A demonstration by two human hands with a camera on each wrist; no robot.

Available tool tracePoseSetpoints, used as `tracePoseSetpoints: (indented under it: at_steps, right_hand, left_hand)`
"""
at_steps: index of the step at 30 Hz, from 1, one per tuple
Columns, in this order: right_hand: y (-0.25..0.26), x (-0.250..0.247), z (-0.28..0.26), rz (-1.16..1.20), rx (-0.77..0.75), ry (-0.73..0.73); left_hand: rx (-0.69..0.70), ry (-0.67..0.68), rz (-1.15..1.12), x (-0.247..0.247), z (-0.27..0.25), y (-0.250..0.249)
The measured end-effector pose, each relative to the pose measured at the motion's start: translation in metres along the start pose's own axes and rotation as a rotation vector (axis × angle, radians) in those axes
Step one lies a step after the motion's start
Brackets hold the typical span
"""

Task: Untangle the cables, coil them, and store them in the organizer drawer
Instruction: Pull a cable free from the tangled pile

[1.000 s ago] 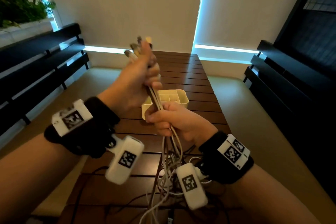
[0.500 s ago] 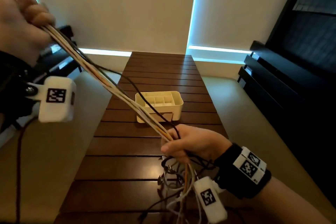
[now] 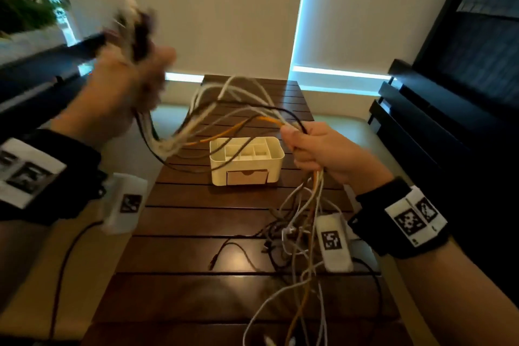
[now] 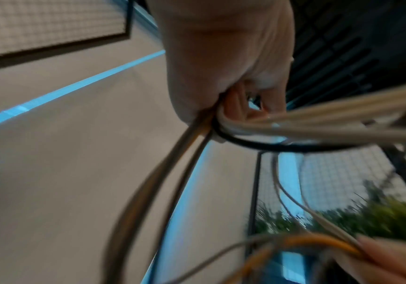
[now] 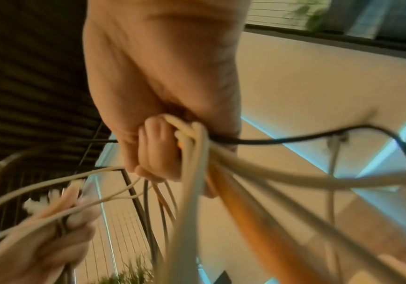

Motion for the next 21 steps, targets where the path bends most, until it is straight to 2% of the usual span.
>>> tracePoseSetpoints:
  at_steps: [1, 2, 3, 5, 8, 11, 12, 14, 16, 19, 20, 21]
  right_hand:
    - [0.000, 0.001, 0.004, -0.140, 0.003, -0.023]
    - [0.002, 0.002, 0.006, -0.307, 0.002, -0.035]
    - [0.004, 0.004, 0.009, -0.477, 0.000, -0.041]
    - [0.006, 0.008, 0.012, -0.737, 0.009, -0.033]
    - [-0.002, 0.014, 0.013, -0.947, 0.080, 0.007]
    - [-0.015, 0.010, 0.013, -1.123, 0.158, 0.011]
    - [-0.019, 0.007, 0.012, -1.152, 0.190, 0.010]
    - [-0.024, 0.005, 0.010, -1.149, 0.230, 0.011]
    - [-0.020, 0.012, 0.011, -1.066, 0.184, 0.037]
    - [-0.002, 0.025, 0.011, -0.901, 0.021, 0.052]
    - [0.002, 0.026, 0.011, -0.883, 0.005, 0.036]
    - [0.002, 0.025, 0.011, -0.898, -0.001, 0.024]
  left_hand:
    - [0.086, 0.039, 0.176, 0.030, -0.012, -0.019]
    - [0.195, 0.078, 0.257, 0.051, -0.020, -0.025]
    - [0.232, 0.102, 0.304, 0.066, -0.026, -0.035]
    - [0.222, 0.116, 0.357, 0.075, -0.027, -0.031]
    - [0.341, 0.159, 0.498, 0.095, -0.030, -0.045]
    - [0.205, 0.096, 0.278, 0.070, -0.022, -0.061]
    - [0.181, 0.056, 0.208, 0.054, -0.020, -0.067]
    - [0.172, 0.009, 0.266, 0.038, -0.018, -0.079]
    - [0.106, 0.127, 0.507, 0.061, -0.022, -0.072]
    - [0.111, 0.449, 0.850, 0.128, -0.032, -0.038]
    - [0.127, 0.499, 0.906, 0.140, -0.035, -0.026]
    - [0.145, 0.488, 0.922, 0.146, -0.035, -0.013]
Point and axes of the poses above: each hand's wrist, its own z-axis towards the middle knuckle, its own x-axis out of the palm, y = z × x, the point moved 6 cm from there along z, towards the middle knuckle, and after that the axes turned 13 degrees about z, right-handed, at the moved point
